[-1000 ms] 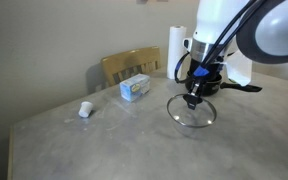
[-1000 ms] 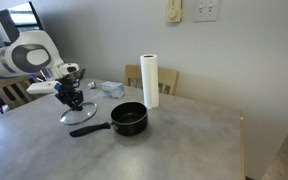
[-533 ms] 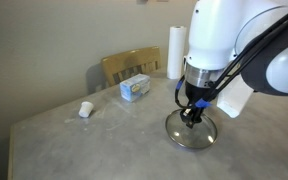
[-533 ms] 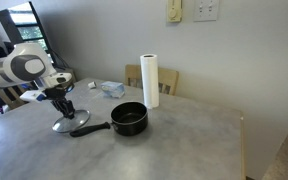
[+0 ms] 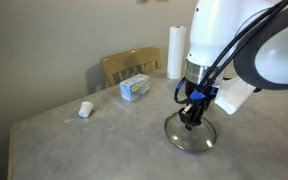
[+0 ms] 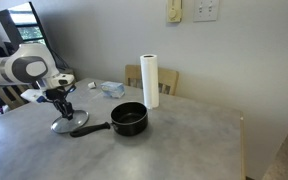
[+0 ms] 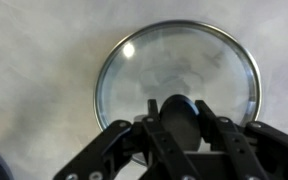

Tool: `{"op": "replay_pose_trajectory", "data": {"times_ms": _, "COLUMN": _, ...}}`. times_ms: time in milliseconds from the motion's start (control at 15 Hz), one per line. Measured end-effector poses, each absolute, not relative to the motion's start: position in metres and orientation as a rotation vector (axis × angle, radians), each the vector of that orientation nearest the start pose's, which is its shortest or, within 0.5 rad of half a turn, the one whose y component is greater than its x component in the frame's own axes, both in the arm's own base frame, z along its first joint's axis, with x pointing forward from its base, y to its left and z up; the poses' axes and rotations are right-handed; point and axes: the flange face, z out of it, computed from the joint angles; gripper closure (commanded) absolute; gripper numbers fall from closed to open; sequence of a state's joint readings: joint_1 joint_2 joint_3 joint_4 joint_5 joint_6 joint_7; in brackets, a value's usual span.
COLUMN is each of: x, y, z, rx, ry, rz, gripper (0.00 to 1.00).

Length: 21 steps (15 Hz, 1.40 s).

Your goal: Pick up the glass lid from the black pot and put it on the table.

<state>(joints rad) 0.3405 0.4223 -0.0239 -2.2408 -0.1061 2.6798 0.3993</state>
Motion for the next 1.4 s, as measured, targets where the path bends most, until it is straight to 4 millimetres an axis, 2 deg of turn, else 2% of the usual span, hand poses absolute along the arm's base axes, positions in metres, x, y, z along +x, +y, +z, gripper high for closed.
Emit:
{"op": "replay_pose_trajectory", "data": {"times_ms": 267, "x": 0.519, "y": 0.168, "z": 0.188, "rx": -3.21, "ry": -0.088, "rz": -0.075, "gripper": 0.02}}
{"op": "replay_pose_trajectory", "data": {"times_ms": 467, "x": 0.52, "y": 0.17, "z": 0.218, "rx": -3.214, "ry": -0.211, "rz": -0.099, "gripper": 0.0}}
{"op": "replay_pose_trajectory", "data": {"times_ms": 800, "x": 0.513, "y": 0.176, "z": 0.295, "rx": -3.141, "ry": -0.5, "rz": -0.117, "gripper": 0.0}}
{"op": "replay_pose_trajectory", "data": {"times_ms": 933, "x": 0.509, "y": 0.175, "z": 0.313, "rx": -3.122, "ry": -0.545, "rz": -0.12, "gripper": 0.0}}
{"op": "replay_pose_trajectory", "data": {"times_ms": 1400, "x": 0.504, "y": 0.174, "z": 0.311, "rx": -3.122, "ry": -0.555, "rz": -0.107, "gripper": 0.0}}
